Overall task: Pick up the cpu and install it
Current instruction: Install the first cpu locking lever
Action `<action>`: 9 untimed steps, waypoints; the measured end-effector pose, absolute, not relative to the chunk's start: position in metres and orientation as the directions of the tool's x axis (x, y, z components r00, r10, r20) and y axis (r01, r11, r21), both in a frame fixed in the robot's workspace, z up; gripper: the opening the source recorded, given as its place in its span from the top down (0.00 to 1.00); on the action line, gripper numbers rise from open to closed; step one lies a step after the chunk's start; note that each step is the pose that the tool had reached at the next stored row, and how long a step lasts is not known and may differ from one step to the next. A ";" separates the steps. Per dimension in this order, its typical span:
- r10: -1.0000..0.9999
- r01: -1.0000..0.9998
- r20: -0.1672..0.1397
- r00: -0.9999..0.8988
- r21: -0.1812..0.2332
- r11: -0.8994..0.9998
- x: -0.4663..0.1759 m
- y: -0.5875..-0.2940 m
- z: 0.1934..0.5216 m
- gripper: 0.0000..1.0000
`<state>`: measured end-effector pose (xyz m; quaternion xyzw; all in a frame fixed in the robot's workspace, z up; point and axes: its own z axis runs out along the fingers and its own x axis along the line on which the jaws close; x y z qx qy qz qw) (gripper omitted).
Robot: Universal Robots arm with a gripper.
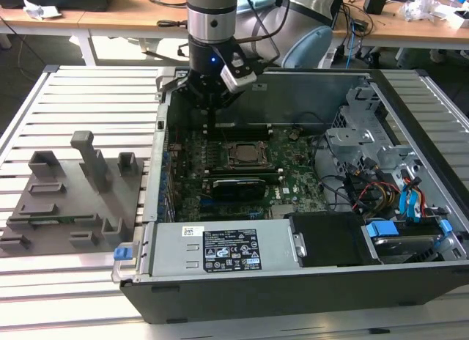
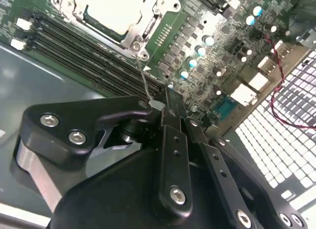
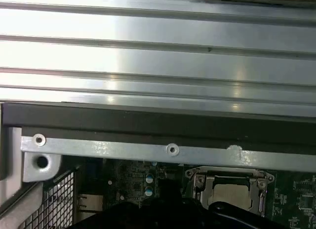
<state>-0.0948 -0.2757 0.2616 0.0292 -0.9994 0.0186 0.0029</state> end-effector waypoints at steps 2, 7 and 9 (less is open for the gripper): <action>-0.058 -0.059 0.007 -0.998 -0.037 0.998 -0.090 -0.276 0.262 0.89; -0.058 -0.058 0.007 -0.998 -0.037 0.998 -0.081 -0.276 0.262 0.89; -0.058 -0.058 0.007 -0.998 -0.037 0.998 -0.076 -0.276 0.262 0.89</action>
